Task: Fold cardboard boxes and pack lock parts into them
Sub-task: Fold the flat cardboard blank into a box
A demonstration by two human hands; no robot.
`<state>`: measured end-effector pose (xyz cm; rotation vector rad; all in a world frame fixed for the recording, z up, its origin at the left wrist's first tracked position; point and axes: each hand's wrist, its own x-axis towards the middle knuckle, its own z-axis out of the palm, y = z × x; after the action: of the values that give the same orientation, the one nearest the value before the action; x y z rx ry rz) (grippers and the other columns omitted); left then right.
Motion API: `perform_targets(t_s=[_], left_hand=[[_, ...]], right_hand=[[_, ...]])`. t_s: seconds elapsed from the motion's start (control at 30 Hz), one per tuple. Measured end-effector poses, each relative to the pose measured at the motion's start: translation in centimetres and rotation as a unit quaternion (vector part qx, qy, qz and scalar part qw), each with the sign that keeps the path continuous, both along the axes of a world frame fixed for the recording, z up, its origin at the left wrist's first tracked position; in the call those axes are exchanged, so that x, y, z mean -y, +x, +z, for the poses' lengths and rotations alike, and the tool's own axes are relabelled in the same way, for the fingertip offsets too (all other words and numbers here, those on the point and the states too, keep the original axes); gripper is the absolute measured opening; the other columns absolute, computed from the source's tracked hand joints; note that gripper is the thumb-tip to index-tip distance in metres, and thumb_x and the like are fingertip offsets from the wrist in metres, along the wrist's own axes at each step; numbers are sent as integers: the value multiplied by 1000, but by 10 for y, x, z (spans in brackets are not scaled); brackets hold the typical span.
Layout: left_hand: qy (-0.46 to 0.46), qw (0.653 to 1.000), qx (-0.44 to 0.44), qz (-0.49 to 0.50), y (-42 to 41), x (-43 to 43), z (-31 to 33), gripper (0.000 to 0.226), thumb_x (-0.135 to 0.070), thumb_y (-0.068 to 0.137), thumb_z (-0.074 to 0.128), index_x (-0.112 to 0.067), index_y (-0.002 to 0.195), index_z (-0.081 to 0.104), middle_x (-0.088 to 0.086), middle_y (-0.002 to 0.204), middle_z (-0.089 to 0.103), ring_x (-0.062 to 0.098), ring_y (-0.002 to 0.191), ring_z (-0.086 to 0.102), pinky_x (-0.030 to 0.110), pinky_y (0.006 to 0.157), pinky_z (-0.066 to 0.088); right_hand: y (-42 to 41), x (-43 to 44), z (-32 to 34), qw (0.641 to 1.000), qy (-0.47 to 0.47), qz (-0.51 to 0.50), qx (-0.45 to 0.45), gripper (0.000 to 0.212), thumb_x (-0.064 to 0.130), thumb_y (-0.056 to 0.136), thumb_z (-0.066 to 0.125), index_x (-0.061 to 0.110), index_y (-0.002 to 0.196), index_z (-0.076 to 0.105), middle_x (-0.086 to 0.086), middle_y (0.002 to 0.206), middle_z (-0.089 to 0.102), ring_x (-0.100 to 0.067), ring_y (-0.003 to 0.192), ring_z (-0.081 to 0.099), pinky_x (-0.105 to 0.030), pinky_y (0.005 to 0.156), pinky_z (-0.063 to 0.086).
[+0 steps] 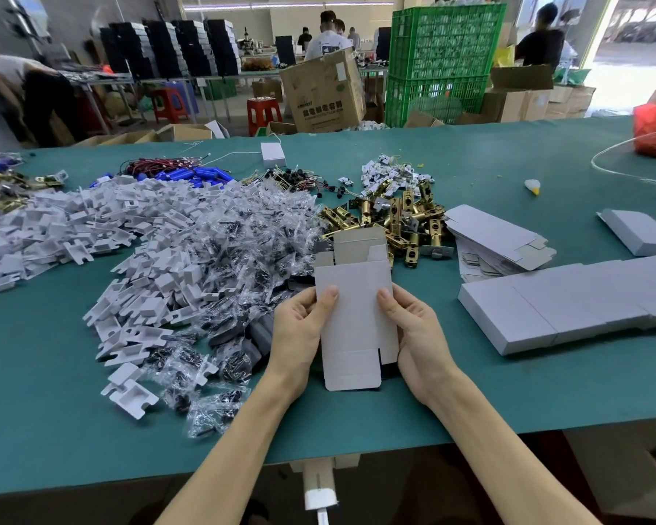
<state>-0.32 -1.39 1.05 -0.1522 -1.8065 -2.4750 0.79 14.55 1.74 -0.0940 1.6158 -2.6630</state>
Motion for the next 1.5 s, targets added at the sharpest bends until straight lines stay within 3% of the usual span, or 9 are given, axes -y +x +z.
perform_targets(t_s=[0.1,0.3,0.57,0.73,0.93,1.03,1.17,1.3,1.5], left_hand=[[2,1000,21,-23,1,-1,2,29,-43,97,65,-20,108,80,12,112,78,23,95,76,33,74,63],[27,1000,13,-8,0,0,7,44,-32,89,77,-22,130,68,6,118,77,25,113,73,34,80,63],[-10,999,-31,5,1,1,4,51,-29,89,76,-38,137,63,14,111,75,27,104,73,48,91,61],[-25,999,-29,1,0,1,2,47,-25,88,74,-30,134,66,27,110,68,26,96,70,51,89,59],[-33,999,-20,2,0,1,1,26,-28,91,70,-24,116,73,17,105,72,26,88,68,48,77,58],[-40,999,-19,14,-1,2,2,13,-23,98,70,-19,109,74,15,106,75,25,85,68,38,67,60],[-46,999,-12,18,-2,3,0,11,-23,98,70,-17,106,75,9,104,76,18,82,68,29,63,58],[-32,999,5,21,-2,1,0,17,-31,88,71,-20,100,75,11,108,75,20,86,67,33,68,58],[-25,998,-56,23,-3,2,0,20,-15,93,71,-22,111,63,2,101,70,14,85,68,26,67,57]], right_hand=[[0,2,-2,998,39,-40,-17,30,29,104,57,17,129,67,-10,124,73,-33,114,69,-48,93,59],[-1,5,-1,996,46,-54,-49,46,34,101,63,33,145,51,-3,132,69,-29,122,65,-55,101,52],[4,6,1,987,107,-67,-102,51,37,94,66,46,143,53,-8,119,71,-28,109,70,-40,86,60],[3,6,-2,985,124,-77,-96,52,29,89,69,39,139,58,-4,109,72,-27,99,73,-39,78,62],[2,4,-5,983,142,-77,-92,38,31,89,69,31,127,67,1,103,73,-20,91,71,-37,74,61],[2,4,-6,983,141,-80,-84,27,32,90,69,26,116,70,-1,90,73,-17,73,63,-35,64,51],[-2,1,-6,984,131,-103,-64,22,34,85,73,25,104,79,13,130,67,-14,86,70,-28,68,52],[-4,0,-7,985,129,-100,-59,20,33,83,74,22,98,82,22,127,66,-8,106,70,-24,71,54],[-2,-2,-7,981,147,-95,-79,17,28,86,72,23,100,78,7,119,72,-12,91,68,-35,70,51]])
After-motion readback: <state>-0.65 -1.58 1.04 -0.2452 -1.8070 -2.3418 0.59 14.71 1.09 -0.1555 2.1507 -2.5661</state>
